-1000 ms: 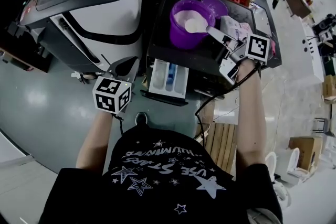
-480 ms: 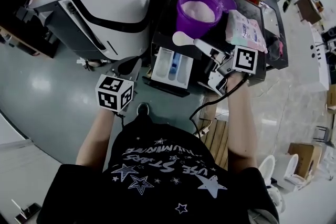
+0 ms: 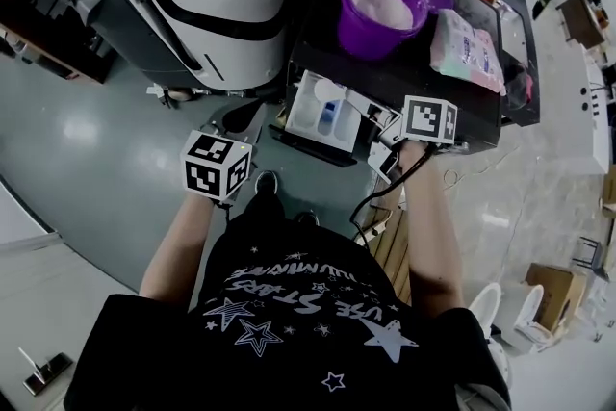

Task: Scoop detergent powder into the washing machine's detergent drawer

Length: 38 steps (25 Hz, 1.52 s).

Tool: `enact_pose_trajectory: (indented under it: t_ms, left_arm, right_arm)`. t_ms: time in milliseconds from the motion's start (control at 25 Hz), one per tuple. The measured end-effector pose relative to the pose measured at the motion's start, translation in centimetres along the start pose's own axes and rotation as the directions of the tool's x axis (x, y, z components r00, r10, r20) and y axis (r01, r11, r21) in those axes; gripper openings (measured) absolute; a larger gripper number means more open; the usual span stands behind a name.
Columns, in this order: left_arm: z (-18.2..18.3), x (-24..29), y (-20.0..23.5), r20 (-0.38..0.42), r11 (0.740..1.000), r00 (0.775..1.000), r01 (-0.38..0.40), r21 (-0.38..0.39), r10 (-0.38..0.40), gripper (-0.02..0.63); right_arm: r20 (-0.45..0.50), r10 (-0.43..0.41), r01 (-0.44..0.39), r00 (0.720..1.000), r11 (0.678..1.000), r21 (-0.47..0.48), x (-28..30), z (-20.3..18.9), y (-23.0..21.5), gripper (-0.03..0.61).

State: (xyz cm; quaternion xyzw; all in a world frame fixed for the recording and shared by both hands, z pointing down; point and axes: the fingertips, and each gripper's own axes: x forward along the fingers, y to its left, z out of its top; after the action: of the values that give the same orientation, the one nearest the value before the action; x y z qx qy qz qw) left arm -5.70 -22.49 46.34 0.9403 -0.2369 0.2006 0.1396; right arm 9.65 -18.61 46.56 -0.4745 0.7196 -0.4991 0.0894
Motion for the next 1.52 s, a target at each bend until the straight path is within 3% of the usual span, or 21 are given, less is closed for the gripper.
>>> enact_pose_trajectory:
  t_ms: [200,360,520,720,920,1240,1520]
  left_arm:
    - [-0.9,-0.1,0.1,-0.021,1.000,1.000,0.008,-0.001,-0.008,0.000]
    - [-1.4,-0.3,0.4,-0.032,1.000,0.999,0.011,-0.006,-0.011,0.000]
    - [-1.9,-0.3,0.4,-0.044,1.000,0.999,0.019,-0.009,-0.020,0.000]
    - [-2.6,-0.1,0.1,-0.066,0.999,0.997,0.046,-0.003,-0.046,0.000]
    - [-2.8,0.4,0.3,-0.075,0.998,0.995,0.059,-0.010,-0.060,0.000]
    - [-2.6,0.8,0.7,-0.070,0.998,0.995,0.064,-0.014,-0.065,0.000]
    - [-2.1,1.3,0.9,-0.064,0.998,0.996,0.062,-0.009,-0.062,0.000]
  right_arm:
    - [0.013,-0.087,0.088,0.996,0.990,-0.110,1.5,-1.1,-0.7,0.035]
    - [0.019,-0.158,0.158,0.987,0.955,-0.253,2.6,-1.6,-0.9,0.035]
    - [0.035,-0.246,0.238,0.969,0.879,-0.413,3.4,-1.8,-1.3,0.035]
    - [0.051,-0.306,0.287,0.951,0.805,-0.519,4.3,-2.1,-1.3,0.035]
    - [0.064,-0.357,0.314,0.932,0.704,-0.637,4.9,-2.5,-1.7,0.035]
    - [0.078,-0.398,0.307,0.914,0.553,-0.775,5.1,-3.2,-1.6,0.035]
    - [0.059,-0.416,0.253,0.907,0.427,-0.868,5.5,-3.8,-0.8,0.035]
